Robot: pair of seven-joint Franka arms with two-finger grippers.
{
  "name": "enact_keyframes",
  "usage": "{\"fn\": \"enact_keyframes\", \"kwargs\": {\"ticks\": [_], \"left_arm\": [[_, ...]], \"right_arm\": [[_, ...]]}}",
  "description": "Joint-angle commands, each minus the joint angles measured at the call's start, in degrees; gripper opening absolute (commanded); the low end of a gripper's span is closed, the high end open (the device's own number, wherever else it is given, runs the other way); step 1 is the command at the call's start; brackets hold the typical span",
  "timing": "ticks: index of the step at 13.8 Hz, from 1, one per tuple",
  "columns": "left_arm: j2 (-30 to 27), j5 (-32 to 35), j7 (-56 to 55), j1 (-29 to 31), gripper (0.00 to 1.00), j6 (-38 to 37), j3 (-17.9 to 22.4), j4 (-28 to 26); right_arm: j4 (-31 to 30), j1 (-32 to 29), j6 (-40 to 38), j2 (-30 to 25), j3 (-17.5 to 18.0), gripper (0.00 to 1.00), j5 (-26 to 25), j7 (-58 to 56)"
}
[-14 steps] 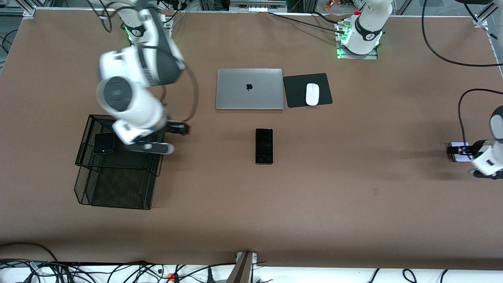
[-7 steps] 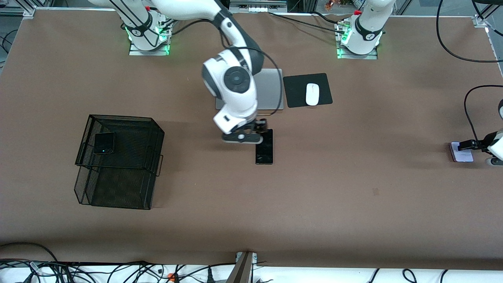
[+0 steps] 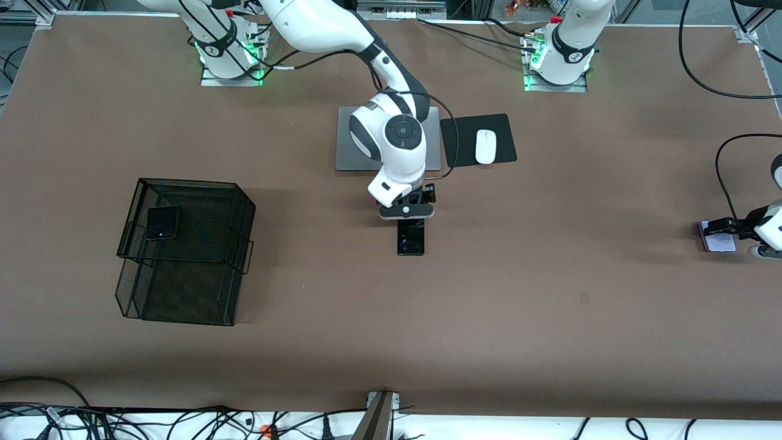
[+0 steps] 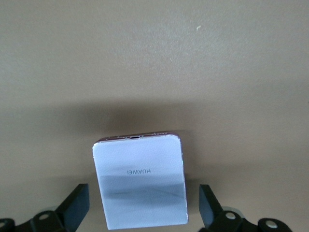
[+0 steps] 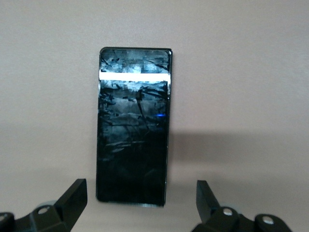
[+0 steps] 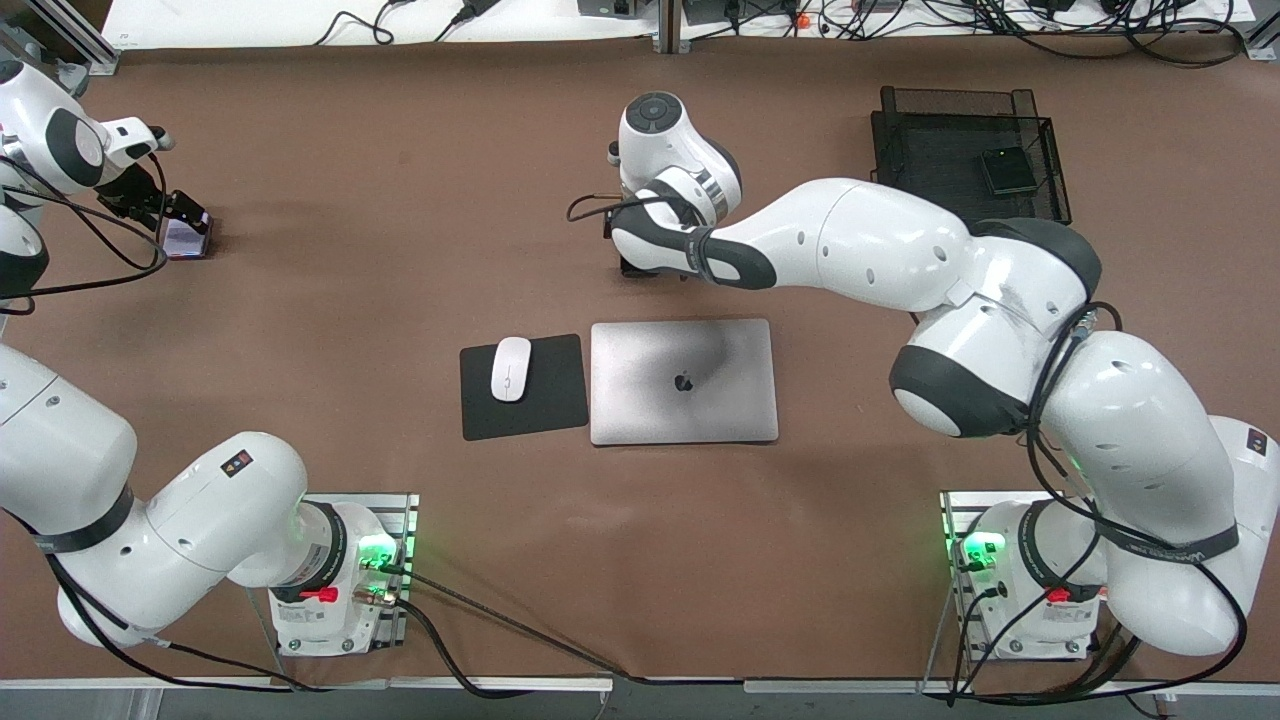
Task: Place phones with both arms
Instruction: 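Grasp the smartphone with the right gripper while the left gripper grasps Huawei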
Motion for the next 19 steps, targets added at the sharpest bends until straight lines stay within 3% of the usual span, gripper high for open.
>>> {"fn": "enact_keyframes", "kwargs": {"ticks": [1,3,6,7,9,10,12,13,14,15,16,19], "left_arm": [[1.15,-1.33,1.97,0.49,1.00,2.34,-0.31,-0.14],[1.24,-1.33,2.05,0.49,1.00,2.70,-0.22,-0.05],[1.68,-1.24,2.05,0.41,0.75,2.70,-0.22,-0.05],[1.85,-1.24,2.05,0.41,0.74,2.70,-0.22,0.04],[1.94,-1.24,2.05,0.41,0.63,2.53,-0.22,0.04],[1.86,-1.24,2.05,0.32,0.47,2.26,-0.22,0.04],[0.46,-0.89,1.70,-0.56,0.43,0.95,-0.31,0.30],[-0.51,-0.89,1.70,-1.17,0.44,-1.41,-0.48,0.91],[-1.39,-0.81,1.62,-2.39,0.44,-4.47,-1.27,2.40],[-2.18,-0.63,1.53,-3.28,0.44,-9.03,-1.97,4.41],[-3.06,-0.63,1.18,-4.77,0.44,-14.82,-2.85,6.96],[-5.35,-0.46,-0.13,-11.17,0.44,-26.71,-3.47,13.38]], "right_arm": [[1.55,0.27,3.05,2.32,-0.07,1.00,-0.52,-0.17],[1.63,0.27,5.42,3.21,0.01,1.00,-0.43,0.10],[1.63,0.27,7.27,4.44,0.01,1.00,-0.43,0.19],[1.63,0.36,7.28,4.61,0.10,1.00,-0.43,0.27],[1.72,0.71,7.36,5.14,0.28,1.00,-0.43,0.45],[1.72,0.71,7.89,5.49,0.28,1.00,-0.43,0.45],[1.63,0.71,9.12,5.76,0.28,1.00,-0.43,0.27],[1.63,0.71,9.12,5.76,0.28,0.85,-0.43,0.19],[1.72,0.71,8.95,5.67,0.19,0.47,-0.52,0.01],[1.90,0.71,8.42,5.24,0.19,0.19,-0.61,-0.25],[1.98,0.71,7.29,4.62,-0.07,0.05,-0.61,-0.25],[2.25,0.36,-0.87,-0.54,-1.91,0.00,-0.34,-0.60]]}}
